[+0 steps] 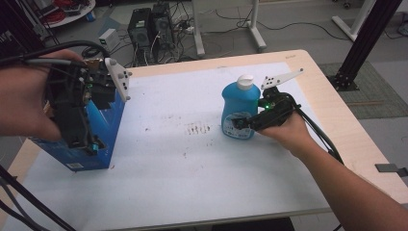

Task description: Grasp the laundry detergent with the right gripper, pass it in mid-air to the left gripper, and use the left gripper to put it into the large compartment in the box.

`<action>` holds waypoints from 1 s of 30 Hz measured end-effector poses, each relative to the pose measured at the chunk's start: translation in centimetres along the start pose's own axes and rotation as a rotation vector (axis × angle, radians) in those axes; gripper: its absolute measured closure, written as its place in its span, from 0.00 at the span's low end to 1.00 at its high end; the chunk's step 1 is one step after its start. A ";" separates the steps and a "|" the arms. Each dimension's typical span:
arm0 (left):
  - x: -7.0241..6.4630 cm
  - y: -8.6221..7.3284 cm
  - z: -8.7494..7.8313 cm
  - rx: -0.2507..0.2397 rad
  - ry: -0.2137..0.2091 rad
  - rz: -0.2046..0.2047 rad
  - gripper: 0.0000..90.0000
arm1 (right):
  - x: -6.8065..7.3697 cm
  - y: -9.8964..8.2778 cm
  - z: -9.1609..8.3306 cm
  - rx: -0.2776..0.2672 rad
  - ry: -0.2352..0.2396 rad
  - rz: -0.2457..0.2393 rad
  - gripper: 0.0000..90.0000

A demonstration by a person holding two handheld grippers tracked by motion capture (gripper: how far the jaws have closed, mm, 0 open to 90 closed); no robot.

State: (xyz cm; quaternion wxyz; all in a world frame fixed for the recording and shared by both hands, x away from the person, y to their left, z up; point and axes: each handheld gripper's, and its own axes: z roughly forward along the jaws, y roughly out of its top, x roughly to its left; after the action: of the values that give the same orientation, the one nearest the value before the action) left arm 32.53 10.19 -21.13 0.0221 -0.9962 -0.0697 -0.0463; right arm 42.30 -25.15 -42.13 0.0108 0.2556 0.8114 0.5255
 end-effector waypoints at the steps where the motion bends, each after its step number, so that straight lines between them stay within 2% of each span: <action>1: 0.0 0.0 0.0 0.000 0.000 0.000 0.15 | 0.0 0.0 0.0 0.000 0.000 0.000 0.21; 4: 0.0 0.0 0.1 -0.001 -0.001 0.000 0.15 | 0.0 0.0 0.0 0.002 -0.006 -0.013 0.22; 6: 0.1 0.1 0.1 -0.001 -0.002 0.002 0.15 | 0.0 0.0 -0.1 0.002 0.002 -0.021 0.29; 12: 0.2 0.0 0.3 -0.003 -0.004 0.001 0.15 | 0.2 0.1 0.0 0.004 -0.007 -0.032 0.30; 17: 0.3 0.0 0.4 -0.005 -0.005 0.005 0.15 | 0.2 0.1 0.0 0.005 -0.005 -0.033 0.32; 18: 0.3 0.0 0.4 -0.005 -0.006 0.006 0.15 | 0.2 0.1 0.0 0.002 -0.003 -0.039 0.35; 30: 0.3 0.1 0.4 -0.006 -0.006 0.003 0.15 | 0.2 0.1 -0.1 -0.002 0.002 -0.048 0.39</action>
State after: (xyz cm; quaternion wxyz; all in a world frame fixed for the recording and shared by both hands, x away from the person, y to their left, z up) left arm 32.90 10.20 -21.47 0.0189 -0.9965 -0.0684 -0.0438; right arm 42.11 -25.14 -41.95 0.0229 0.2355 0.8168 0.5262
